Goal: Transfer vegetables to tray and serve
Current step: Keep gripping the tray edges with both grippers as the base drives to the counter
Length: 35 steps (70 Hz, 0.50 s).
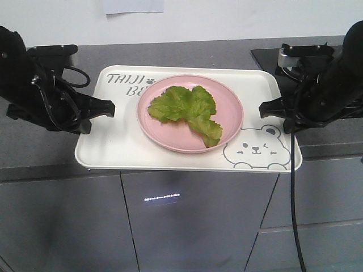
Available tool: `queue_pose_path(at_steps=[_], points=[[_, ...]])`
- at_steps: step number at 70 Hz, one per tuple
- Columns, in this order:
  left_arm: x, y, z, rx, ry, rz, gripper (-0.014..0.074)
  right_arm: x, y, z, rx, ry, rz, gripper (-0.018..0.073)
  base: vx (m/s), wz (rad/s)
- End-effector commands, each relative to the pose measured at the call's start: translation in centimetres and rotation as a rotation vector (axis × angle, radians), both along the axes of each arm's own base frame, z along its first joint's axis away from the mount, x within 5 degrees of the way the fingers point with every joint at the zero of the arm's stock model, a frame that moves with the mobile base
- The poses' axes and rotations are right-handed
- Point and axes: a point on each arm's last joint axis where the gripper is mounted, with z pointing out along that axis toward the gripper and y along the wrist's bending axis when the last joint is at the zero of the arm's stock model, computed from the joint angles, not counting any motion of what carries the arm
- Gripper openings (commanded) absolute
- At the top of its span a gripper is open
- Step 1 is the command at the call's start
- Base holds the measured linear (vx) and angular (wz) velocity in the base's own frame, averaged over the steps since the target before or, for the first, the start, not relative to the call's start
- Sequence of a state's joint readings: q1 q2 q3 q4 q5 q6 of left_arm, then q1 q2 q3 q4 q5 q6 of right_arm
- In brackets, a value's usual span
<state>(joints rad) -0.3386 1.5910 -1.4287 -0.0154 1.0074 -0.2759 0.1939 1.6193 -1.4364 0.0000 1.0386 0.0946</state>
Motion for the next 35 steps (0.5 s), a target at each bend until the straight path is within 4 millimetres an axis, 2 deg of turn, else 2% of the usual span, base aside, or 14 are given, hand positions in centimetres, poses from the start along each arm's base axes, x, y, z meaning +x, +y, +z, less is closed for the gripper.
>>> queue_pose_path(at_steps=[1, 35], points=[[-0.52, -0.5, 2.76, -0.059, -0.128, -0.027, -0.0007, -0.41, 0.17, 2.74, 0.024, -0.126, 0.025, -0.0004, 0.01, -0.02], [-0.52, -0.5, 2.76, -0.059, -0.128, -0.027, -0.0007, -0.41, 0.17, 2.74, 0.024, -0.126, 0.025, -0.0004, 0.02, -0.01]])
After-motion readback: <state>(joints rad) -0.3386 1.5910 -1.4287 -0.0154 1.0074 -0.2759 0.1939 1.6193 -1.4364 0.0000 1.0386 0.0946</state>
